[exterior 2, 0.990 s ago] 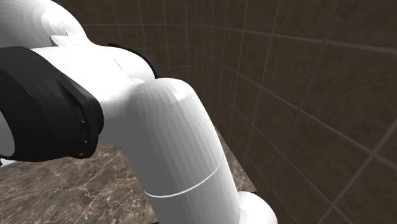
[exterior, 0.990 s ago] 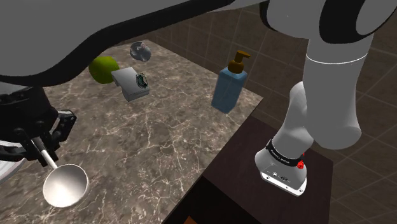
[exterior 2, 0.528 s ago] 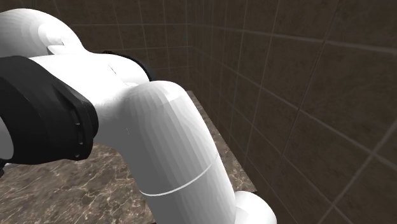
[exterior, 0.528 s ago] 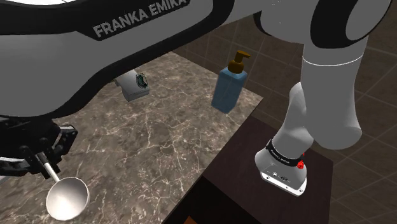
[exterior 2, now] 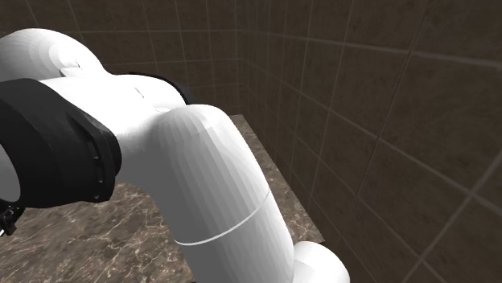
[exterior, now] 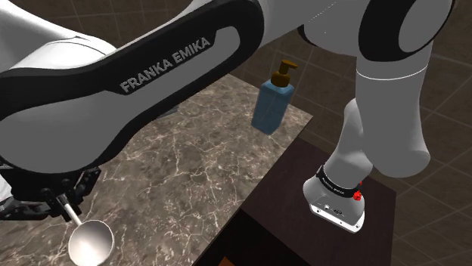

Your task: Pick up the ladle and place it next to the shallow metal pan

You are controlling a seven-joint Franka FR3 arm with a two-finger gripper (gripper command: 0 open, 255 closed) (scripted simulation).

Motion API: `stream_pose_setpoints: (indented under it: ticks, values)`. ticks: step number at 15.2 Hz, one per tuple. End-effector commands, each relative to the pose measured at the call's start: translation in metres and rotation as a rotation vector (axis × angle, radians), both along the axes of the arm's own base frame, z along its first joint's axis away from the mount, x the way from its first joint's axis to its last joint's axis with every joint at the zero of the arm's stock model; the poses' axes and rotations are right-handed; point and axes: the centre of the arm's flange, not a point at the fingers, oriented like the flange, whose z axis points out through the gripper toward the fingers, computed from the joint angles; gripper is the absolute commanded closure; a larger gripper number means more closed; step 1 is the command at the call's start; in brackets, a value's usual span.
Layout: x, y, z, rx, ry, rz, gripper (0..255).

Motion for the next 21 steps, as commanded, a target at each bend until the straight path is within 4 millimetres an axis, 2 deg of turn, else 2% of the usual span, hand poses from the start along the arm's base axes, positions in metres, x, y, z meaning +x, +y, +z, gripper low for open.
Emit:
stream_pose_setpoints:
  ticks: [1, 4, 12, 13, 18, 21]
  values:
    - [0.000, 0.000, -0.010, 0.000, 0.000, 0.000, 255]
    - [0.000, 0.000, -0.025, 0.000, 0.000, 0.000, 255]
    - [0.000, 0.000, -0.025, 0.000, 0.000, 0.000, 255]
    - [0.000, 0.000, -0.025, 0.000, 0.000, 0.000, 0]
    - [0.000, 0.000, -0.025, 0.000, 0.000, 0.000, 0]
    - [0.001, -0.004, 0.014, 0.000, 0.000, 0.000, 0]
